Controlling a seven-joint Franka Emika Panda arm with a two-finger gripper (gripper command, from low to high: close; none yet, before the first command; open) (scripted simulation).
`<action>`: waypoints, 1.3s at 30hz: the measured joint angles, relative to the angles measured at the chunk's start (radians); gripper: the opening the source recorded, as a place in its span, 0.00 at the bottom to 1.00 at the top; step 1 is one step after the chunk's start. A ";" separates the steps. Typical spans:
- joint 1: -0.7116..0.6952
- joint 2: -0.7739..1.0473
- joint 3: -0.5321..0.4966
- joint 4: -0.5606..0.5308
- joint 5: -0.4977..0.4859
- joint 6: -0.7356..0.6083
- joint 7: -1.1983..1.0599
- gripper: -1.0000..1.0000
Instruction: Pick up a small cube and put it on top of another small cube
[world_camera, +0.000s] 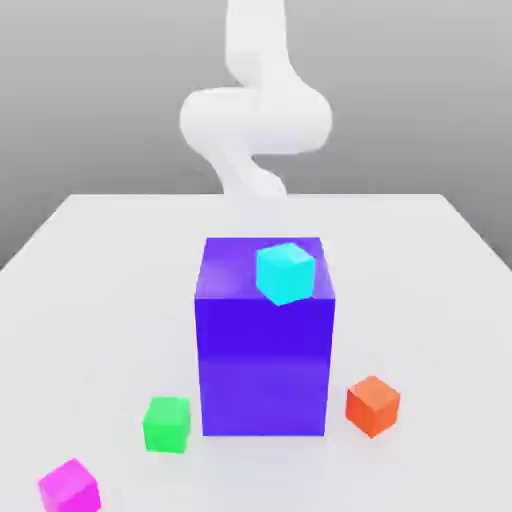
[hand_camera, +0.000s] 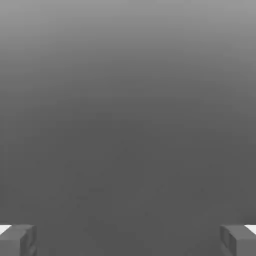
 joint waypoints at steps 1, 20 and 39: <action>-0.009 0.039 -0.005 0.000 0.000 0.012 0.011 0.50; -0.161 0.731 -0.108 0.009 0.047 0.219 0.169 0.50; -0.259 1.230 -0.104 0.049 0.152 0.439 0.188 0.00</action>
